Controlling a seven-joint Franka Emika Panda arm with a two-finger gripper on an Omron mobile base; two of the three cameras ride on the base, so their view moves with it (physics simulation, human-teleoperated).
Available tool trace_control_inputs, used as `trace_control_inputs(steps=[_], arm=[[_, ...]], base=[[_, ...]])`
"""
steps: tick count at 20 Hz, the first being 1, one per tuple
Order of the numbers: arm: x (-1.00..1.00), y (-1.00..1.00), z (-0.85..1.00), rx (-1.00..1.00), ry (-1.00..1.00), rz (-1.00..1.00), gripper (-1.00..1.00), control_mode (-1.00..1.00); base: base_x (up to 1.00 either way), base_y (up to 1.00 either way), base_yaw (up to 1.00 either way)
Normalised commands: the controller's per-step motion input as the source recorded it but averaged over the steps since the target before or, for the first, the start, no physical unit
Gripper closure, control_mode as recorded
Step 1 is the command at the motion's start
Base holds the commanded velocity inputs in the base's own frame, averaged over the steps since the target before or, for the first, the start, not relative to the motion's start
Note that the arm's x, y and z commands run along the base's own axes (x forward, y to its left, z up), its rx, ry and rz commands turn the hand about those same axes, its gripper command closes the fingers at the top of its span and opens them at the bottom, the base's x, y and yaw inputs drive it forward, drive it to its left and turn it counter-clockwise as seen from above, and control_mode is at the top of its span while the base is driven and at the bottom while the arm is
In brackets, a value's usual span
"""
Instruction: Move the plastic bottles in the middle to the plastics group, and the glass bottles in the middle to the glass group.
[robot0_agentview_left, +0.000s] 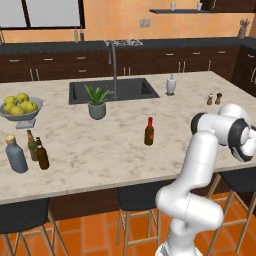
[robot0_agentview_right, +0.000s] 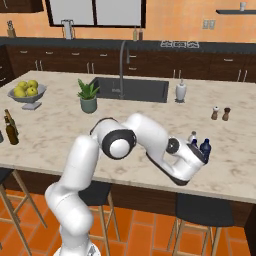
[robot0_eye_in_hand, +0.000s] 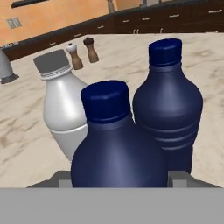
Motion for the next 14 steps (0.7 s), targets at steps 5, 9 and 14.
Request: trace_control_inputs(steps=[5, 9, 14], arm=[[-0.08, 0.09, -0.28, 0.0, 0.0, 0.0, 1.0, -1.0], [-0.18, 0.14, -0.27, 0.0, 0.0, 0.0, 1.0, -1.0], [-0.24, 0.23, -0.26, 0.0, 0.0, 0.0, 1.0, -1.0]], base=[[0.0, 0.0, 0.0], [0.0, 0.0, 0.0], [0.0, 0.0, 0.0]])
